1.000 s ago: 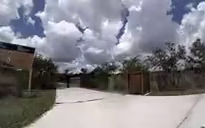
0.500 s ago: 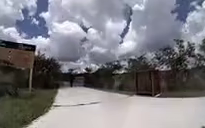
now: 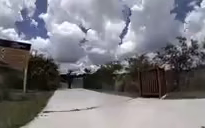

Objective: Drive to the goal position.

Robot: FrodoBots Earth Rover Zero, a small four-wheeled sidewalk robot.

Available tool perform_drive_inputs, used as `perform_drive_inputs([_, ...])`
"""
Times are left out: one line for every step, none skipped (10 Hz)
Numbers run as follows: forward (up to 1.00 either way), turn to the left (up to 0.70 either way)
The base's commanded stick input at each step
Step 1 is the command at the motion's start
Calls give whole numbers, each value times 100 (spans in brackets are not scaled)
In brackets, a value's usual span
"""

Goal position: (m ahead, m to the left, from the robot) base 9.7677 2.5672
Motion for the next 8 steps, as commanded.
perform_drive_inputs([70, 35])
perform_drive_inputs([70, 35])
perform_drive_inputs([70, 35])
perform_drive_inputs([70, 35])
perform_drive_inputs([70, 26])
perform_drive_inputs([70, 10])
perform_drive_inputs([70, 0])
perform_drive_inputs([70, 0])
